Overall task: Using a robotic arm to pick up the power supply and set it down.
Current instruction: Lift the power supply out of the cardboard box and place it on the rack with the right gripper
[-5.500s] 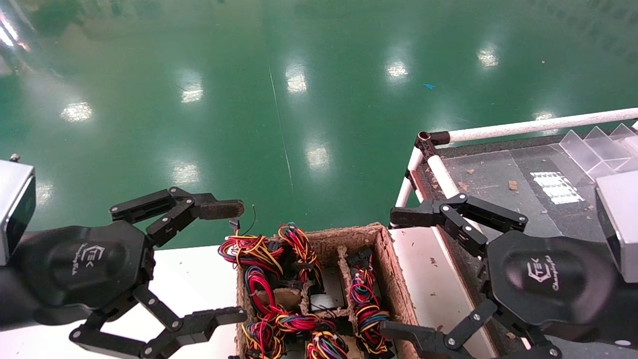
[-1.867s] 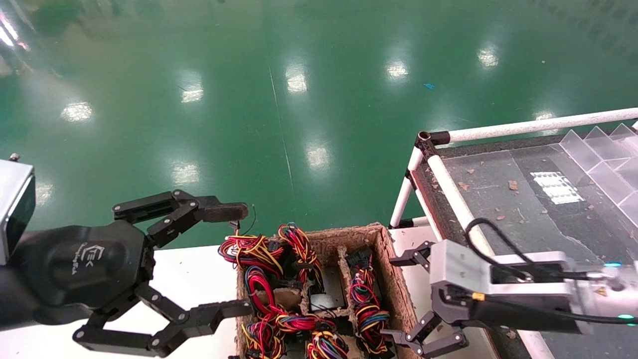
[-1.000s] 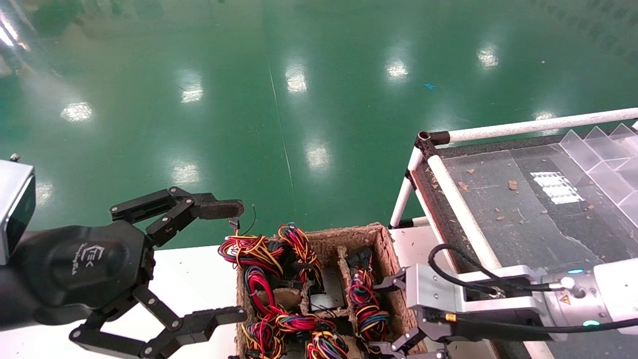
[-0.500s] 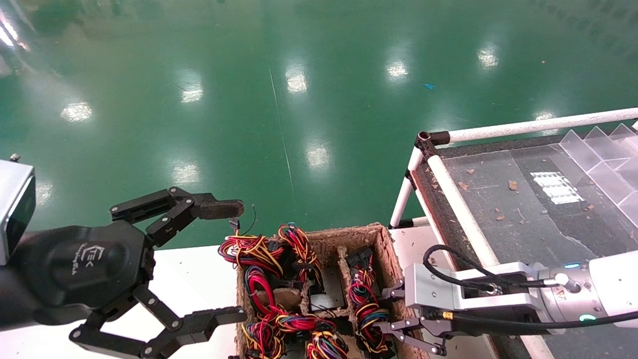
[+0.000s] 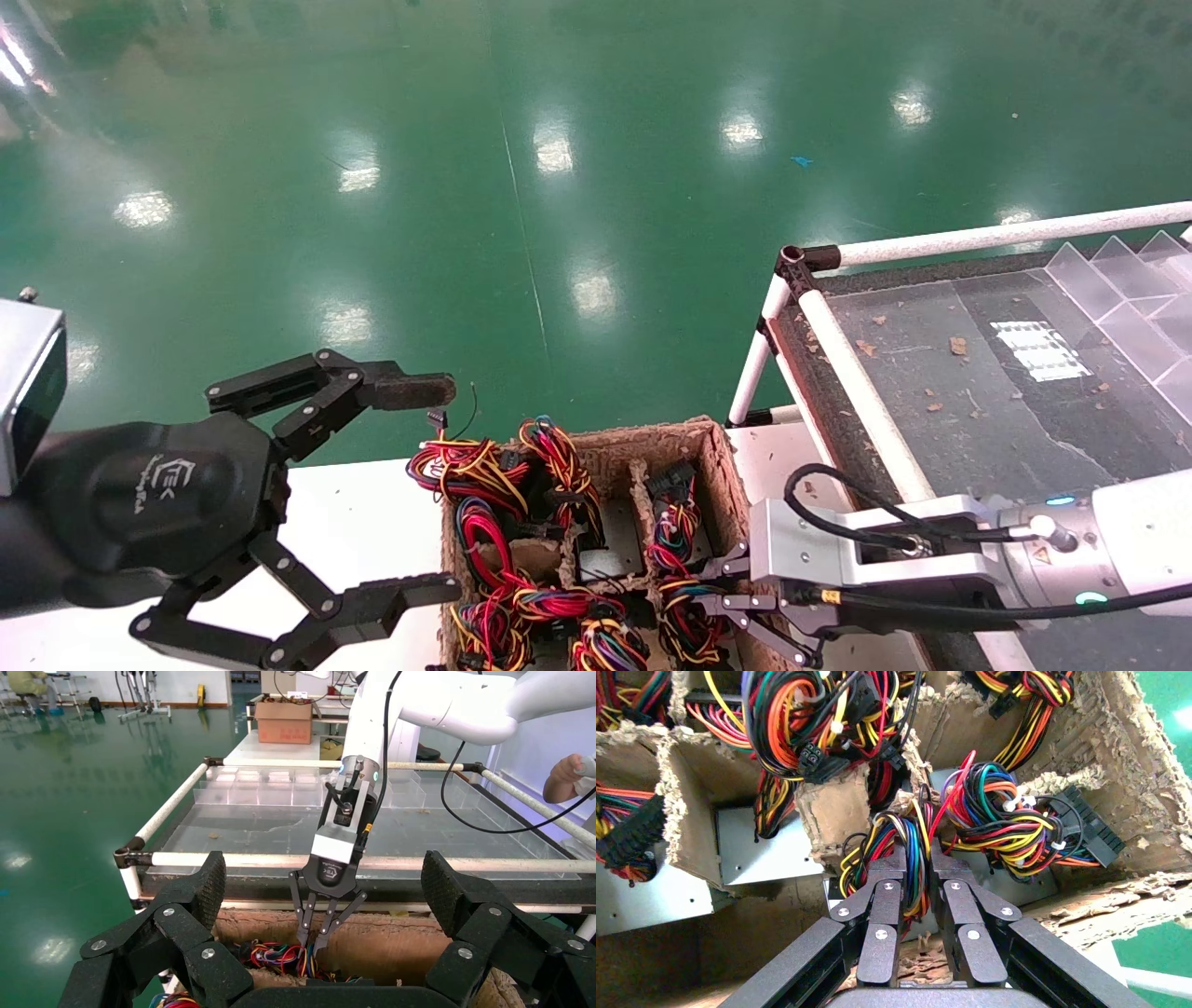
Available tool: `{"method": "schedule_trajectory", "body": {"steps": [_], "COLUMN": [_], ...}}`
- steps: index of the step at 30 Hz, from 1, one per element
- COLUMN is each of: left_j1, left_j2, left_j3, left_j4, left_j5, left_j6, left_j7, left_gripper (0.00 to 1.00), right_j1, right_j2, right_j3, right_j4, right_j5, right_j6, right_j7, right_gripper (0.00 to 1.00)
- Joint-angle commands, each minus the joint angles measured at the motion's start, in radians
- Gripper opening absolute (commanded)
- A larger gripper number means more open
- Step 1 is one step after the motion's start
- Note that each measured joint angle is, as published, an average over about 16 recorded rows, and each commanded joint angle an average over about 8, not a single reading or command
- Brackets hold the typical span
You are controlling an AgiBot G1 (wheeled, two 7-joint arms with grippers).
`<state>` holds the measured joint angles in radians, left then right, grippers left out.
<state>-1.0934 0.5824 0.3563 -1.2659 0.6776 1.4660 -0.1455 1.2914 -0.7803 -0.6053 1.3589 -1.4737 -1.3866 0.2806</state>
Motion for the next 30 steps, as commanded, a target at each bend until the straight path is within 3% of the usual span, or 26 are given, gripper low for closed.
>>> {"method": "schedule_trajectory", "body": {"steps": [1, 14, 30], "left_j1": [0.0, 0.0, 0.0], "left_j2": [0.0, 0.0, 0.0], "left_j3": [0.0, 0.0, 0.0], "left_j4": [0.0, 0.0, 0.0], "left_j5": [0.0, 0.0, 0.0], "left_j6": [0.0, 0.0, 0.0], "left_j7": [0.0, 0.0, 0.0], "left_gripper": [1.0, 1.0, 1.0], "right_j1": [-0.001, 0.009, -0.042], "right_j2": [0.003, 0.081, 0.14], "right_j3": [0.003, 0.106, 0.245], "right_j4": [0.0, 0.003, -0.001], "right_j5": [0.007, 0.179, 0.416], "right_j6": [-0.001, -0.013, -0.002], "right_j7": [-0.002, -0.081, -0.211], "right_gripper": [0.0, 0.0, 0.0]}}
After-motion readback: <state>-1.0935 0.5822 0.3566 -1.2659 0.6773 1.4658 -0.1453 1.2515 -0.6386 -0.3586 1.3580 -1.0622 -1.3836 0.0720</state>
